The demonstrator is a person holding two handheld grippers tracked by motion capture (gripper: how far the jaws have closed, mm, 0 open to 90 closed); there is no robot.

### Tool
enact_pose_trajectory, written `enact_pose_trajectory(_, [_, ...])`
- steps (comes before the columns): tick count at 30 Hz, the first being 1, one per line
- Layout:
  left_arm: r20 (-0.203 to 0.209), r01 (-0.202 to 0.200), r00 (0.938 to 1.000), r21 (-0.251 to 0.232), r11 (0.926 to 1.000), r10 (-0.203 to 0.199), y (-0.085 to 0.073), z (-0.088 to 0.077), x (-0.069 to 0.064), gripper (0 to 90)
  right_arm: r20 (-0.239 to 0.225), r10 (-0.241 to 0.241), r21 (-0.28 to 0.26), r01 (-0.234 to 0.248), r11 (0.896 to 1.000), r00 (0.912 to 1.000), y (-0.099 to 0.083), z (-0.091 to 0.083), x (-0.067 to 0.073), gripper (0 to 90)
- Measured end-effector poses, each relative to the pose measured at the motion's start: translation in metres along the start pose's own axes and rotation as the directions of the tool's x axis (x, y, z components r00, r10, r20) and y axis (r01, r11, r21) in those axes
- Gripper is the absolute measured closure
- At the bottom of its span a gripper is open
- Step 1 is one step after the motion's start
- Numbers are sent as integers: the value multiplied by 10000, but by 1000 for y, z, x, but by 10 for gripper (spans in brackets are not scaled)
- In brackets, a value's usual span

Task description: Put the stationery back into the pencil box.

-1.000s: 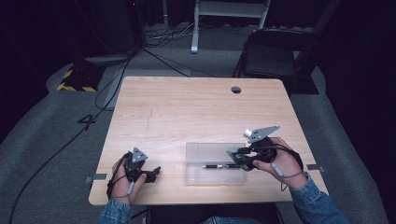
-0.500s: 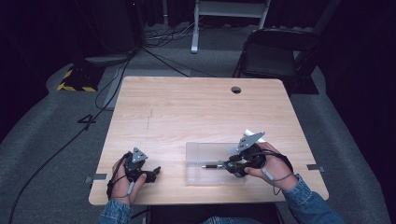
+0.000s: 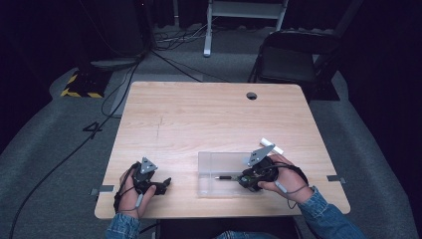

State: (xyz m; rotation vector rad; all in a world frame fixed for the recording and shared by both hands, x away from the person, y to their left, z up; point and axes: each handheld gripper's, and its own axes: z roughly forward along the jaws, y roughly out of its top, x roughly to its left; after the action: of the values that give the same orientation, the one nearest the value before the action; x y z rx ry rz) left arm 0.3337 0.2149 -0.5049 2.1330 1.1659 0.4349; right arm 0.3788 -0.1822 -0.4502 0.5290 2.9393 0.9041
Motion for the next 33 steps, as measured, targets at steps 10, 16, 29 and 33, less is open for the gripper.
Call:
enact_pose_trajectory(10, [1, -8, 10000, 1, 10000, 8, 0, 0, 0, 120, -85, -200, 148, 201, 9997, 9998, -3, 6, -1, 525])
enact_pose_trajectory(16, [-6, -26, 10000, 5, 10000, 26, 0, 0, 0, 119, -199, -488, 341, 494, 9982, 9986, -3, 8, -1, 523])
enact_pose_trajectory(29, [-5, -25, 10000, 6, 10000, 25, 0, 0, 0, 120, -557, -365, 575, 397, 9976, 9978, -5, 13, -1, 515])
enact_pose_trajectory(33, [-7, -29, 10000, 4, 10000, 29, 0, 0, 0, 120, -681, -305, 642, 349, 9973, 9972, -5, 14, -2, 501])
